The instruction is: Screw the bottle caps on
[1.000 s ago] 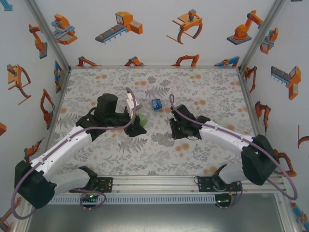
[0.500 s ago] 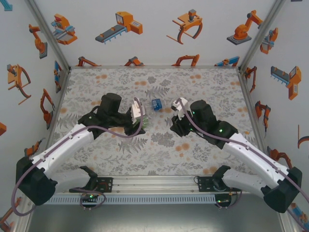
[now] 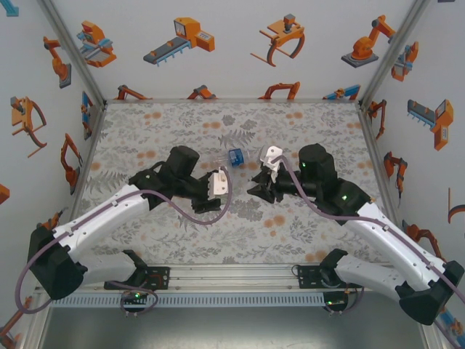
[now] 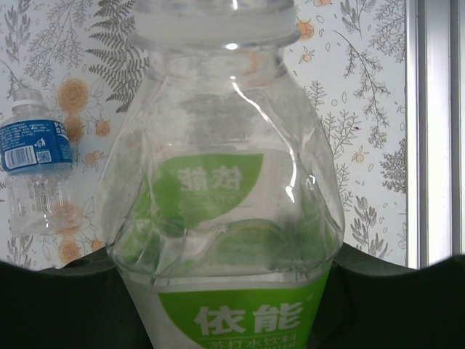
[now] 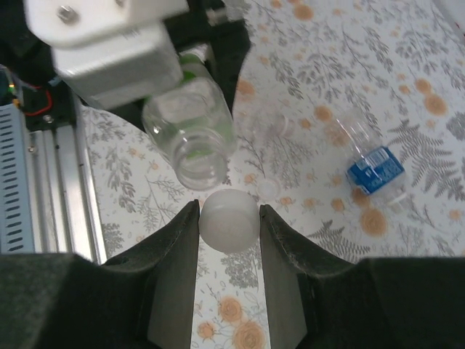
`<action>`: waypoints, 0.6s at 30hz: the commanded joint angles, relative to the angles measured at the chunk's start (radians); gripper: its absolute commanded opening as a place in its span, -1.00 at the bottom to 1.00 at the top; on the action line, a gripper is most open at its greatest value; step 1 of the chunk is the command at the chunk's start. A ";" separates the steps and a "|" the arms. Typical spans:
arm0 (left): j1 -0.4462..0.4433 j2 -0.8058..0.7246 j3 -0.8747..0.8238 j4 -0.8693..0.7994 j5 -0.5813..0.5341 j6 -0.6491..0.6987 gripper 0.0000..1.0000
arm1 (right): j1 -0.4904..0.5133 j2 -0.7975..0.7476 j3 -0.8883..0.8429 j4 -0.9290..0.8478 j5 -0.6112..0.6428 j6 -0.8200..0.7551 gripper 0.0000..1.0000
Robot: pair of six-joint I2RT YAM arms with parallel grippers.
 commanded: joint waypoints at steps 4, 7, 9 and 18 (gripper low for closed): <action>-0.041 0.009 0.042 -0.018 -0.017 0.019 -1.00 | 0.012 0.003 0.035 0.037 -0.177 -0.033 -0.79; -0.051 0.009 0.047 -0.019 -0.009 0.020 -1.00 | 0.017 0.005 0.030 0.037 -0.178 -0.033 -0.79; -0.056 0.005 0.049 -0.018 -0.002 0.023 -1.00 | 0.018 0.003 0.027 0.033 -0.177 -0.033 -0.80; -0.070 -0.005 0.057 -0.018 0.041 0.029 -1.00 | 0.027 -0.001 0.016 0.036 -0.141 -0.039 -0.82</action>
